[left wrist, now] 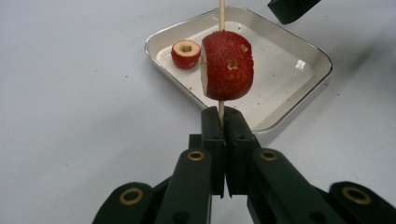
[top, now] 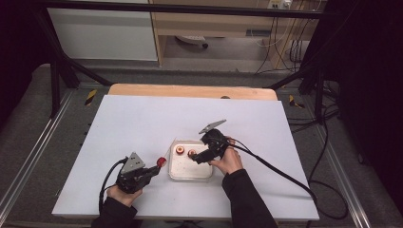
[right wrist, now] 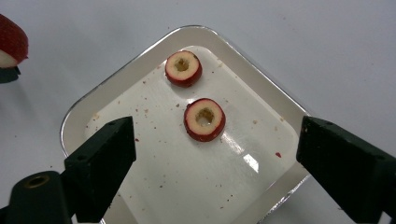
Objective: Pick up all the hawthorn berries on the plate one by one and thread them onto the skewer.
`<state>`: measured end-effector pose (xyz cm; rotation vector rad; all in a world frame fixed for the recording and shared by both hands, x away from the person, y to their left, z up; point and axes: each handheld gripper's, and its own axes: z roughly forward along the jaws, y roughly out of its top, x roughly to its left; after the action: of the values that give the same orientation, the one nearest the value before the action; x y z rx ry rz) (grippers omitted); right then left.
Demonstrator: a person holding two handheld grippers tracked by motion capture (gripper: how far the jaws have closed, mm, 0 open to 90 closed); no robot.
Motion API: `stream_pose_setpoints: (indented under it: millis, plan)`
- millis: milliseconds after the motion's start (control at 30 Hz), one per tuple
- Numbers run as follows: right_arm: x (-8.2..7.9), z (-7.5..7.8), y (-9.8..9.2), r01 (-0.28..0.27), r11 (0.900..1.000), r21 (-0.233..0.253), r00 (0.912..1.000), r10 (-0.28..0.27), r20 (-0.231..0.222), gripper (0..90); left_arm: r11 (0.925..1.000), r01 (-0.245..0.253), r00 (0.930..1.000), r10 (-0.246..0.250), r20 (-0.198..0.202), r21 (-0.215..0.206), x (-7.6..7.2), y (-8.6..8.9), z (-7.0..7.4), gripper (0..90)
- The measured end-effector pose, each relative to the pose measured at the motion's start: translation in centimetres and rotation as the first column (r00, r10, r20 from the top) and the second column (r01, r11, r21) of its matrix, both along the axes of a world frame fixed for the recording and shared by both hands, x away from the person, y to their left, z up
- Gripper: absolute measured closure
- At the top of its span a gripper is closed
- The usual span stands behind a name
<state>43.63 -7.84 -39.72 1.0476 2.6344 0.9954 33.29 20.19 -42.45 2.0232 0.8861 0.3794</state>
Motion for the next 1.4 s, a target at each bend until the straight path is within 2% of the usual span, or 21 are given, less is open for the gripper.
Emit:
stream_pose_setpoints:
  millis: [167, 333, 467, 633, 900, 1167, 1200, 1400]
  plan:
    - [1.2, 0.0, 1.5, -0.04, 0.994, -0.097, 0.9983, 0.036, -0.045, 17.8, 1.0, -0.004, 1.0, 0.004, 0.0, 0.005, 0.1, 0.1, -0.1, 88.0]
    - [2.1, -0.4, 2.8, -0.062, 0.99, -0.125, 0.9954, 0.052, -0.08, 24.4, 0.9999, -0.011, 0.9999, 0.011, 0.0, 0.007, 0.2, 0.3, -0.1, 88.0]
    - [2.8, -0.8, 3.5, -0.069, 0.984, -0.165, 0.9936, 0.053, -0.099, 30.4, 0.9999, -0.011, 0.9999, 0.011, 0.002, 0.009, 0.2, 0.4, -0.1, 88.0]
    - [3.3, -1.0, 4.0, -0.073, 0.979, -0.188, 0.9903, 0.049, -0.13, 39.1, 0.9998, -0.015, 0.9999, 0.015, -0.002, 0.009, 0.3, 0.5, -0.1, 88.0]
    - [3.7, -1.2, 4.6, -0.075, 0.974, -0.215, 0.9848, 0.038, -0.17, 48.2, 0.9999, -0.009, 0.9999, 0.009, -0.005, 0.014, 0.3, 0.4, -0.1, 88.0]
    - [3.9, -1.3, 4.6, -0.063, 0.976, -0.21, 0.9762, 0.017, -0.216, 55.4, 0.9999, -0.004, 1.0, 0.005, -0.004, 0.014, 0.2, 0.2, -0.2, 88.0]
    - [3.9, -1.3, 4.6, -0.054, 0.979, -0.199, 0.973, 0.007, -0.231, 56.0, 0.9999, -0.005, 1.0, 0.005, -0.004, 0.013, 0.2, 0.2, -0.2, 88.0]
    - [4.1, -1.6, 4.6, -0.058, 0.978, -0.2, 0.9693, 0.007, -0.246, 59.6, 0.9999, -0.004, 1.0, 0.004, -0.003, 0.014, 0.2, 0.3, -0.1, 88.0]
